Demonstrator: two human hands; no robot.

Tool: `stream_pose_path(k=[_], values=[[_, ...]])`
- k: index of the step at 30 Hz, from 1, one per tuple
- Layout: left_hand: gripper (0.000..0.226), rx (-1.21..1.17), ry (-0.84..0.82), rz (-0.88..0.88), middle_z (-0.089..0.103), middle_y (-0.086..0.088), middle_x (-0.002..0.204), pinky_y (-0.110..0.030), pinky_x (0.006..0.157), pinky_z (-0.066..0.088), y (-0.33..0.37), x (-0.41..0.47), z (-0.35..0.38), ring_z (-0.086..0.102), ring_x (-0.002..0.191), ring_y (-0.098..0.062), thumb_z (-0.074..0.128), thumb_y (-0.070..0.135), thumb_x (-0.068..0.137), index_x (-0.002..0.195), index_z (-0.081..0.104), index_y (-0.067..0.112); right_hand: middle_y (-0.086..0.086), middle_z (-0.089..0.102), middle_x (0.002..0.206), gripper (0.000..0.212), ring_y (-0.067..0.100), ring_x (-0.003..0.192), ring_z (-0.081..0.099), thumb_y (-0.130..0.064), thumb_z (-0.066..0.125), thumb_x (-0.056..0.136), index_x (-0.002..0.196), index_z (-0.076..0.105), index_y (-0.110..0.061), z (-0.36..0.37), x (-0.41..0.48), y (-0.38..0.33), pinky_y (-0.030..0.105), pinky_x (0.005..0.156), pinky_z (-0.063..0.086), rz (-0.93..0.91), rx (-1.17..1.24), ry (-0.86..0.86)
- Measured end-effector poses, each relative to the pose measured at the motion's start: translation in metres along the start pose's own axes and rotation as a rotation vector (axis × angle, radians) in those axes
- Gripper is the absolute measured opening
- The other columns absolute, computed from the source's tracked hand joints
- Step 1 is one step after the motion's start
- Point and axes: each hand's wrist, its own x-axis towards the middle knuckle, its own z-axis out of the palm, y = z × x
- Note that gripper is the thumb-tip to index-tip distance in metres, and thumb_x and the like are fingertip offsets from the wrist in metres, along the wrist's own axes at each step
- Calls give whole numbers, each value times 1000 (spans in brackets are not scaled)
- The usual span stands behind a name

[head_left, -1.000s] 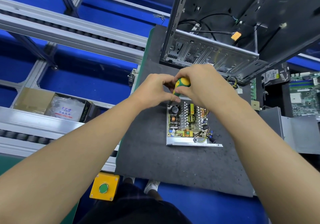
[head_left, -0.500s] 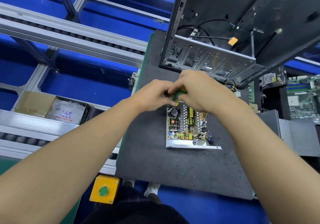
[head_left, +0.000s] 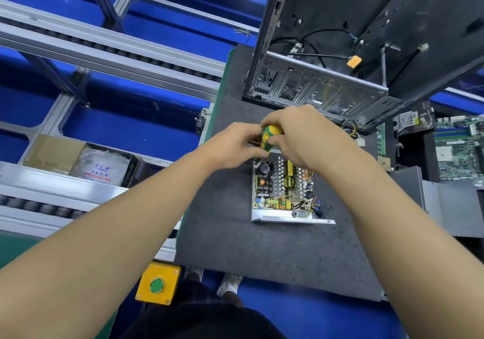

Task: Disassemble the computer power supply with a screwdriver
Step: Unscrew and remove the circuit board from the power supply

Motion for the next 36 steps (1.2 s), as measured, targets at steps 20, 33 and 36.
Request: stream_pose_path(k=[20, 33, 36], values=[[28, 125, -72, 6, 72, 4, 87, -26, 79, 51, 9, 7, -7, 66, 84, -8, 79, 12, 83, 86, 64, 35, 7, 55, 96, 21, 29, 87, 55, -21, 66, 92, 111, 56, -22, 7, -1, 7, 36, 68, 47, 42, 96, 66], [27, 158, -2, 139, 64, 3, 85, -27, 69, 44, 17, 9, 9, 56, 78, -13, 83, 13, 76, 94, 63, 13, 7, 43, 90, 23, 34, 84, 48, -37, 49, 98, 106, 47, -15, 20, 2, 7, 34, 60, 32, 206, 86, 57], [30, 126, -49, 84, 61, 12, 81, -15, 71, 43, 15, 10, 7, 55, 78, 0, 81, 10, 80, 80, 57, 29, 6, 47, 89, 18, 32, 87, 49, -32, 55, 97, 104, 50, -16, 18, -1, 11, 35, 64, 34, 130, 105, 59]])
